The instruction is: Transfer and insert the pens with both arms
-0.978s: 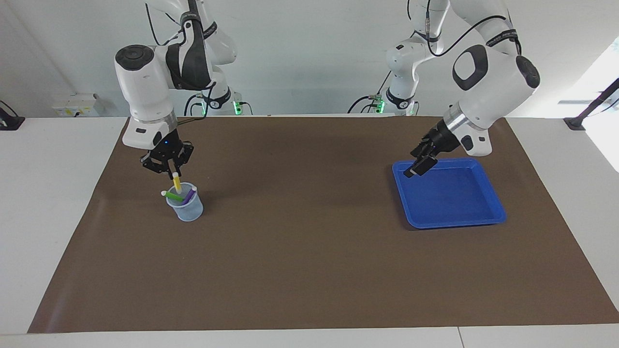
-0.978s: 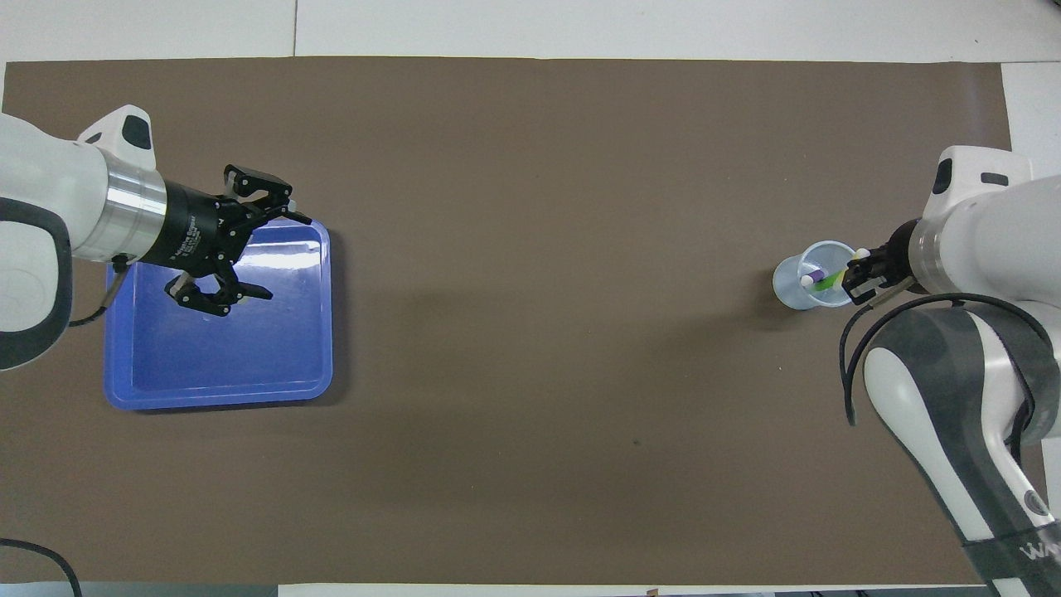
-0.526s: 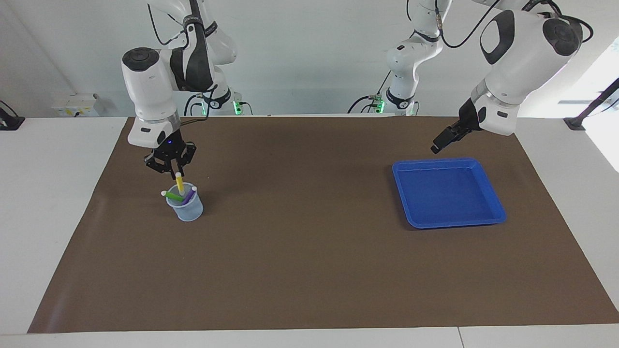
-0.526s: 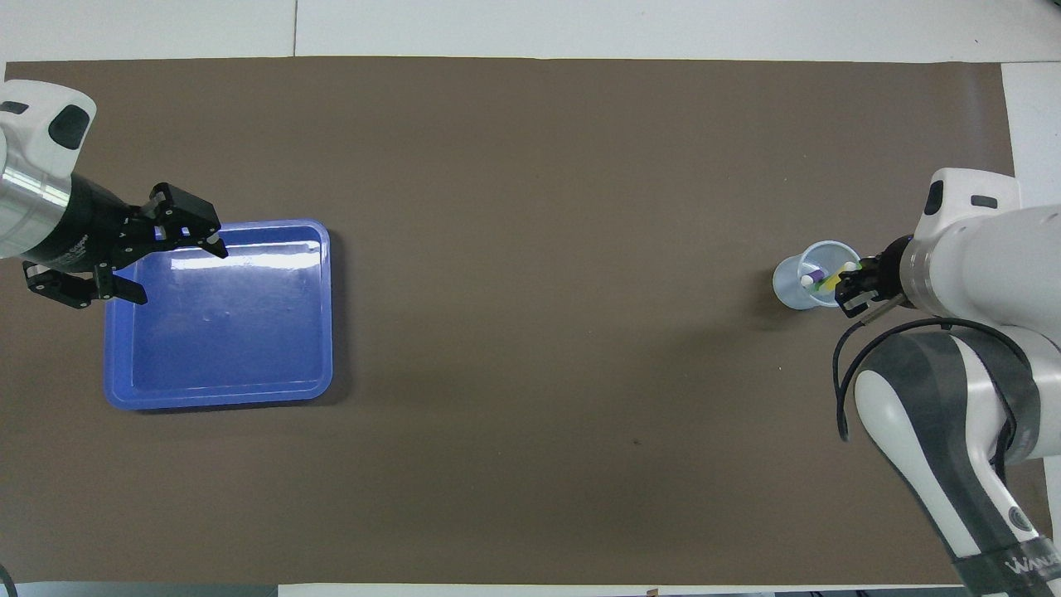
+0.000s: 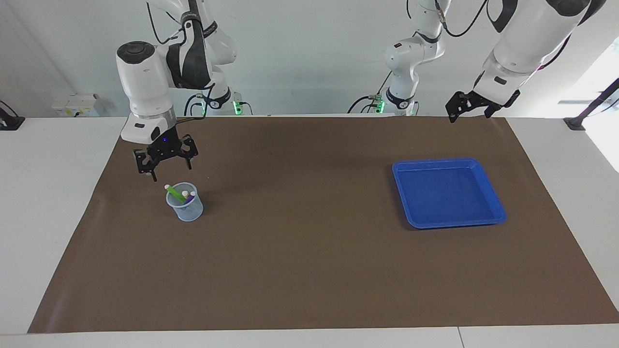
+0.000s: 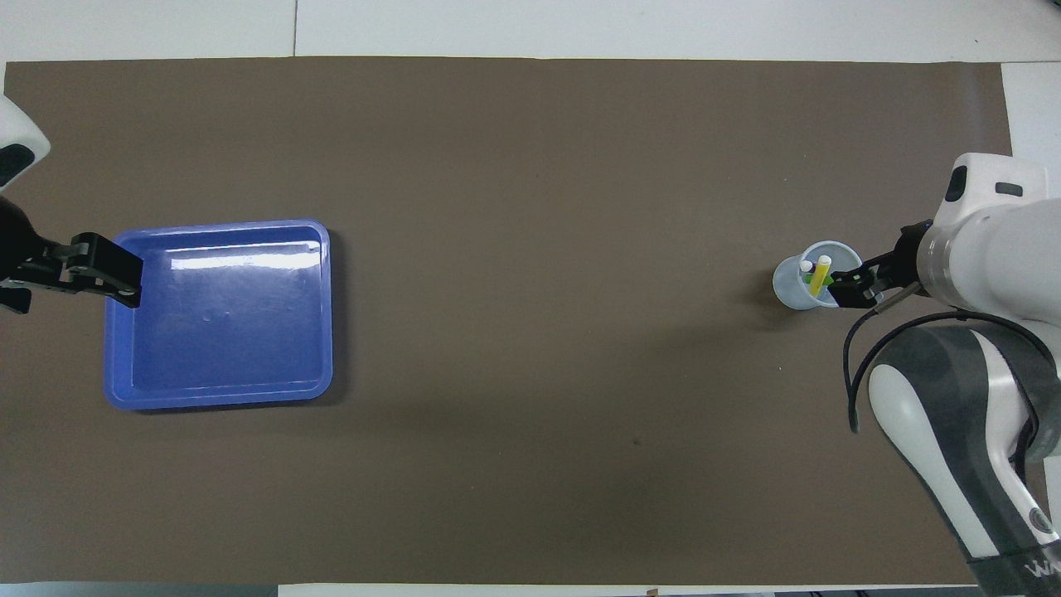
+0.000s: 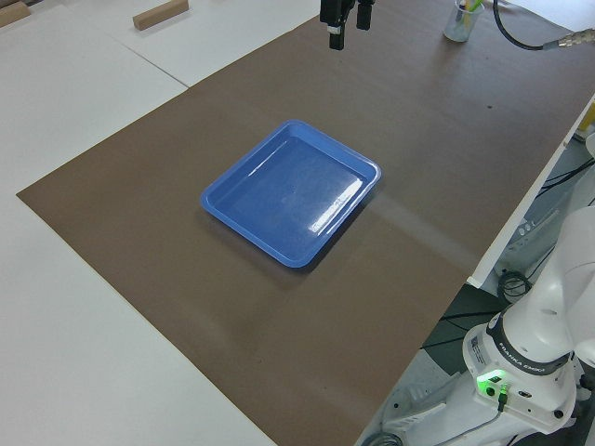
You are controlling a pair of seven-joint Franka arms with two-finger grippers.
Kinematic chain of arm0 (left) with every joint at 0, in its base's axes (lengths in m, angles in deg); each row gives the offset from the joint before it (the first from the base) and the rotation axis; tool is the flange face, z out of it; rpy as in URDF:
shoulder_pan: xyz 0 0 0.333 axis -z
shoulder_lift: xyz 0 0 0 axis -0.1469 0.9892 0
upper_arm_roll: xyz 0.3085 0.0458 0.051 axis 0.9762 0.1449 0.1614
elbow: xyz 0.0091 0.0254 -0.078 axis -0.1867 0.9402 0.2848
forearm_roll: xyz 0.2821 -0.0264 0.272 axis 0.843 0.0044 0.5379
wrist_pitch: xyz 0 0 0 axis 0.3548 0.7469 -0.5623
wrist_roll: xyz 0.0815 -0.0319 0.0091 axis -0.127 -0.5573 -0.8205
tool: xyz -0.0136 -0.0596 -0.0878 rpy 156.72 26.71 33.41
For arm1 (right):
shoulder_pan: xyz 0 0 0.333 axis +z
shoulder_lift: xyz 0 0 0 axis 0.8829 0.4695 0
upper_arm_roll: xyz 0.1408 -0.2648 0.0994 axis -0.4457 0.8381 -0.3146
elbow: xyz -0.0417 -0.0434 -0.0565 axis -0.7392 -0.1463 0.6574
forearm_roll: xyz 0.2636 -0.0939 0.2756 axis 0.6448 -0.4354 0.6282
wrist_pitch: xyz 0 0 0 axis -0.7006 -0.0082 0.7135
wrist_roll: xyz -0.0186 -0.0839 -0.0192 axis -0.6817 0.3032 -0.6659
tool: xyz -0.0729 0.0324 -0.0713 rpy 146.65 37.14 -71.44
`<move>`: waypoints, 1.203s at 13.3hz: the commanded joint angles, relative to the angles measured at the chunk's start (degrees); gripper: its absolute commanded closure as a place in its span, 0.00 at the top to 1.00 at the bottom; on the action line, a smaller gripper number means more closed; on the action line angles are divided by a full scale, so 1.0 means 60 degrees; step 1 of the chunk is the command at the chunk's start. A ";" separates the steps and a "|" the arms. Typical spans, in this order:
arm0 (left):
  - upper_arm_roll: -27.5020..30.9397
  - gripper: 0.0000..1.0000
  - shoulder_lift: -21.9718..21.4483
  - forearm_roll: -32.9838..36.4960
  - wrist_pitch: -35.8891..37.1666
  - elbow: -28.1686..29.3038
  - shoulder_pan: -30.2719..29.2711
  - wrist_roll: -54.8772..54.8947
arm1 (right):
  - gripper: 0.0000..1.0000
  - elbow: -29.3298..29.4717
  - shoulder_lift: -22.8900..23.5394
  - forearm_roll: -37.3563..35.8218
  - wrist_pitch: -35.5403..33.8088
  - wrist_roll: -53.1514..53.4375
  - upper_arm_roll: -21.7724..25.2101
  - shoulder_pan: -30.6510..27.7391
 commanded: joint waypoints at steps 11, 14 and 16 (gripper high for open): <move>0.3446 1.00 -0.0306 -0.0918 -0.1135 0.0832 0.3184 0.1253 | 1.00 0.4224 0.1102 0.0761 -0.4840 0.4394 0.0080 -0.0062; 0.3959 1.00 -0.0199 -0.1550 -0.0807 0.0385 0.3331 0.1238 | 1.00 0.4725 0.1192 0.0966 -0.5590 0.5068 0.0094 -0.0019; 0.3901 1.00 -0.0214 -0.1536 -0.0706 0.0356 0.3302 0.1253 | 1.00 0.4667 0.0987 0.0981 -0.5780 0.5217 0.0080 0.0025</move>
